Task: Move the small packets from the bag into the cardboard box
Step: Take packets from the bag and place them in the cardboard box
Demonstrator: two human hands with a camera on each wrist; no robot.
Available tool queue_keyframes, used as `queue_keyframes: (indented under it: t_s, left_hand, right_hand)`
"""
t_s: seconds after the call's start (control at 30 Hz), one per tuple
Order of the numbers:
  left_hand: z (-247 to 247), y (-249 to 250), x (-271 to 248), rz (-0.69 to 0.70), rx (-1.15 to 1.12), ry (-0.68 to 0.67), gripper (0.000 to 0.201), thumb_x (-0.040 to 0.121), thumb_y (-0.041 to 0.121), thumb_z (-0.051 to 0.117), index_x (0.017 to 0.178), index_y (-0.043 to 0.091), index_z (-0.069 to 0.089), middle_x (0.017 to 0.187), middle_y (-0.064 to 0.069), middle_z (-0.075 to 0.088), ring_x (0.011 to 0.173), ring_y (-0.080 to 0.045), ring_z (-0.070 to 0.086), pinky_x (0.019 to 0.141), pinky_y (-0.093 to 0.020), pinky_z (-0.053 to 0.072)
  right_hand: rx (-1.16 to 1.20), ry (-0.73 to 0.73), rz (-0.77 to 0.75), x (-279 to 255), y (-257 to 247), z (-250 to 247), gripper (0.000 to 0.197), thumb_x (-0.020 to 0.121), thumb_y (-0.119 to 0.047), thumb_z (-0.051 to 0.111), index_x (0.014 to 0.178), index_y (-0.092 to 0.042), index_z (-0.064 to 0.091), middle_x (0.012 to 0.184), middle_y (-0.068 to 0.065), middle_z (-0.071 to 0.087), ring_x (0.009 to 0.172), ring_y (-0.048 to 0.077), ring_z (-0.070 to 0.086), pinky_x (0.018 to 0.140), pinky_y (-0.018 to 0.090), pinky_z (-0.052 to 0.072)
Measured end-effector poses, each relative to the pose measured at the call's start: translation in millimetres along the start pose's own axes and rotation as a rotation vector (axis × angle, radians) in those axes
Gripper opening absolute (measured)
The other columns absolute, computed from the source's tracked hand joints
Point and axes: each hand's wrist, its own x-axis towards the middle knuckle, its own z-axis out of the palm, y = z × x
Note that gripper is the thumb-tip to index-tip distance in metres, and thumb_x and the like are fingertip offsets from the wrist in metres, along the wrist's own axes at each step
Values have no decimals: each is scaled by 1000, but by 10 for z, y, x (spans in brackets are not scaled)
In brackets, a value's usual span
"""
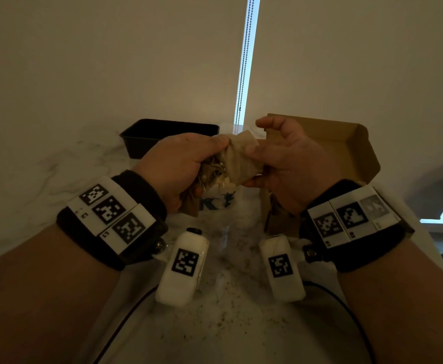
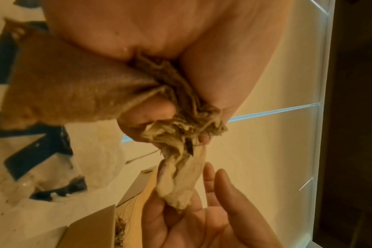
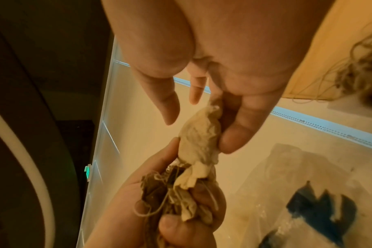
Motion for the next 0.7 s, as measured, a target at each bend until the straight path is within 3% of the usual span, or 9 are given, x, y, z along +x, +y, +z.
queue_keyframes:
  t_s: [0.1,0.2,0.23,0.27,0.33,0.4,0.5,0.7]
  left_hand:
    - [-15,0,-2,11,-26,-33,41,98,29,60,120,-5,65,102,-23,72,77,-24,73,57,-26,57]
    - [-15,17,1,7,-46,-44,41,97,31,61,117,-5,66,102,-26,72,87,-38,72,77,-43,61]
    - [-19,24,-1,9,-49,-47,36,97,31,61,109,-2,69,93,-22,74,80,-34,73,71,-39,62]
    - [-18,38,-13,9,-54,-51,31,98,31,60,101,1,70,79,-15,74,66,-24,72,56,-29,59]
    - [-14,44,-29,3,-53,-52,26,98,30,60,95,5,69,64,-5,70,46,-11,63,37,-17,44]
    - [-5,46,-39,8,-32,-33,24,98,29,60,87,9,67,57,-1,66,39,-7,58,33,-14,38]
    - [9,39,-23,33,-48,-11,21,100,23,57,85,10,64,53,2,65,39,-5,58,33,-12,38]
    - [4,6,-1,15,-77,33,22,99,29,61,86,12,67,63,-1,67,45,-9,60,34,-16,40]
  right_hand:
    - [19,-89,-5,-35,-17,37,34,86,7,60,106,-20,58,104,16,68,88,33,70,70,46,59]
    - [34,-116,8,-47,-24,37,29,85,13,55,89,-13,67,95,8,70,81,23,71,63,36,59]
    - [26,-106,12,-42,-24,31,30,85,13,55,89,-13,68,96,8,71,82,23,71,64,35,60]
    - [20,-93,12,-36,-22,24,30,85,13,55,92,-12,68,100,9,70,85,24,70,66,36,60]
    - [41,-60,7,-24,-30,10,31,85,13,55,97,-12,68,108,11,68,91,26,69,70,38,60]
    - [76,-31,5,-19,-40,-3,32,86,13,54,99,-13,68,110,11,67,92,27,69,74,40,60]
    - [44,-39,23,-29,-42,2,30,88,7,55,102,-16,69,107,9,70,89,25,68,82,43,57]
    - [-36,-19,14,-62,-40,40,34,88,8,55,101,-19,69,103,7,71,86,23,70,74,36,57]
